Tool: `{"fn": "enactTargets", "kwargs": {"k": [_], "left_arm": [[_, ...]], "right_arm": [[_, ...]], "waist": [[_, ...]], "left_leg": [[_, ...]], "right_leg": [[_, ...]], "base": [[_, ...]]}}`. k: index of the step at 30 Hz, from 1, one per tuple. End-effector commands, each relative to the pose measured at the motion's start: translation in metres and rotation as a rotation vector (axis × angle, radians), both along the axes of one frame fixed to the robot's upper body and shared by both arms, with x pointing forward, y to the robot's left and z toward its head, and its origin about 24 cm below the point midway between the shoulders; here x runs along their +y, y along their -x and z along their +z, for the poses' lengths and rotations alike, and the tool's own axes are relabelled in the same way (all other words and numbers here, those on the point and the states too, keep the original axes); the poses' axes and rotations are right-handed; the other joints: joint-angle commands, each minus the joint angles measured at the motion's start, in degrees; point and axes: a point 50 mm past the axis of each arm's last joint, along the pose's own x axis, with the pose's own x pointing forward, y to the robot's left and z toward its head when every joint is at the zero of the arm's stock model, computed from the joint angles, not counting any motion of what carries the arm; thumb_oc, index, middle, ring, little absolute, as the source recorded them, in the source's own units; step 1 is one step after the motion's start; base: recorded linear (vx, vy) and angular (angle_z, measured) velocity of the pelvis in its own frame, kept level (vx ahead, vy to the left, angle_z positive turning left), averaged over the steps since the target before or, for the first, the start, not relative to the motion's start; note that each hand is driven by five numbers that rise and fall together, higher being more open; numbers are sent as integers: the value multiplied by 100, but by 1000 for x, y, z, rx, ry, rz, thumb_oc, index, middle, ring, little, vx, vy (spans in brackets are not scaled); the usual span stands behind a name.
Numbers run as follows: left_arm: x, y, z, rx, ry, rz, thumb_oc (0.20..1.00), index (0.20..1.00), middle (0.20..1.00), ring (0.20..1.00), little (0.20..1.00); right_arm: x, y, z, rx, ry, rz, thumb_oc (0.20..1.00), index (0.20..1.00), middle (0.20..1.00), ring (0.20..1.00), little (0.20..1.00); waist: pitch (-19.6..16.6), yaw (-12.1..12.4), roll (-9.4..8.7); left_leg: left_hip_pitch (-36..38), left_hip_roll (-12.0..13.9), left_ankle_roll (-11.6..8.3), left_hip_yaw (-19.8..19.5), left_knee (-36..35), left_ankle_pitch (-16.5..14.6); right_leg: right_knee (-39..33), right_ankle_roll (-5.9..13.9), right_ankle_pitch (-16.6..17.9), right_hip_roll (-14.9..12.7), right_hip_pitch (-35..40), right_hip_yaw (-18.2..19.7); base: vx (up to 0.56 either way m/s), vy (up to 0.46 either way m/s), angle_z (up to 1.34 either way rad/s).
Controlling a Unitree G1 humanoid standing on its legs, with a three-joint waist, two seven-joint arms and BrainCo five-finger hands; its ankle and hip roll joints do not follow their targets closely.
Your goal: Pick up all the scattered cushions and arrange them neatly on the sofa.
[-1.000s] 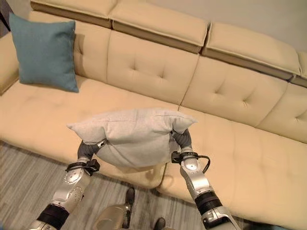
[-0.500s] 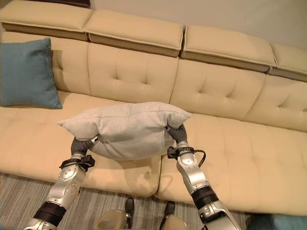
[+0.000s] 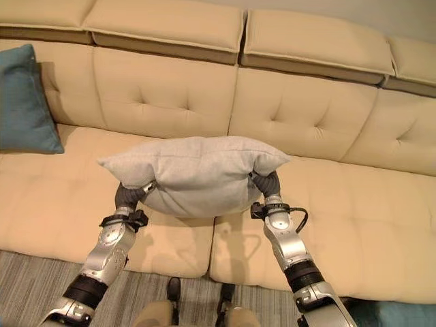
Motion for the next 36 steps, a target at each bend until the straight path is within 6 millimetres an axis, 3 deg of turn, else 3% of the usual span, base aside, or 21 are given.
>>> {"fn": "enactTargets", "kwargs": {"k": [1, 4, 5, 7, 9, 11, 20, 26, 27, 29, 36], "left_arm": [[-49, -29, 101, -436, -32, -168, 200, 200, 200, 200, 200], [-48, -33, 112, -465, -45, -156, 200, 200, 200, 200, 200], [-46, -41, 133, -522, -71, -136, 200, 200, 200, 200, 200], [-44, -48, 155, -578, -90, -114, 200, 200, 200, 200, 200], [-44, -50, 163, -600, -89, -107, 200, 200, 200, 200, 200], [-41, -57, 186, -641, -120, -80, 200, 200, 200, 200, 200], [-37, -71, 243, -734, -194, -49, 200, 200, 200, 200, 200], [-39, -76, 260, -746, -213, -49, 200, 200, 200, 200, 200], [-39, -77, 260, -740, -218, -50, 200, 200, 200, 200, 200], [-39, -77, 263, -742, -231, -44, 200, 200, 200, 200, 200], [-36, -85, 251, -671, -250, -25, 200, 200, 200, 200, 200]], "right_arm": [[60, -14, 105, -438, -36, 206, 200, 200, 200, 200, 200], [62, -17, 118, -477, -32, 202, 200, 200, 200, 200, 200], [65, -22, 141, -544, -24, 189, 200, 200, 200, 200, 200], [67, -26, 162, -602, -23, 171, 200, 200, 200, 200, 200], [67, -28, 169, -623, -17, 166, 200, 200, 200, 200, 200], [71, -32, 190, -666, -2, 152, 200, 200, 200, 200, 200], [77, -45, 222, -704, 62, 121, 200, 200, 200, 200, 200], [70, -54, 231, -693, 111, 90, 200, 200, 200, 200, 200], [68, -55, 234, -694, 131, 79, 200, 200, 200, 200, 200], [61, -56, 240, -703, 138, 49, 200, 200, 200, 200, 200], [48, -63, 235, -662, 152, -14, 200, 200, 200, 200, 200]], "waist": [[-196, 105, -35], [-189, 100, -42], [-174, 93, -37], [-161, 92, -44], [-154, 91, -50], [-120, 86, -74], [42, -41, -62], [121, -111, -36], [106, -104, 3], [170, -130, 4], [305, -220, 25]], "left_leg": [[-369, 59, -147, -252, 668, -659], [-465, 55, -145, -254, 674, -642], [-665, 60, -151, -258, 702, -608], [-821, 56, -154, -258, 733, -591], [-886, 64, -160, -258, 744, -584], [-1045, 70, -170, -243, 771, -551], [-1492, 76, -193, -214, 732, -400], [-1849, 65, -207, -232, 708, -325], [-1831, 106, -231, -295, 694, -475], [-1948, 88, -237, -304, 710, -471], [-2328, 67, -225, -408, 812, -477]], "right_leg": [[357, 533, -384, -135, -249, -63], [369, 537, -358, -130, -346, -38], [407, 544, -325, -142, -558, -16], [432, 553, -292, -149, -707, 13], [446, 556, -278, -154, -782, 18], [469, 582, -231, -167, -921, 38], [588, 672, -100, -202, -1459, 93], [639, 712, -50, -232, -1840, 67], [645, 757, -168, -178, -1840, 105], [668, 759, -166, -196, -1961, 95], [850, 748, -212, -244, -2339, 60]], "base": [[-25, -1, -4], [-25, 1, -8], [-23, 16, -5], [0, 0, 0], [10, 0, -7], [29, 1, -14], [15, 16, -5], [34, 17, -5], [107, 29, -3], [55, 11, -1], [6, 3, 1]]}}
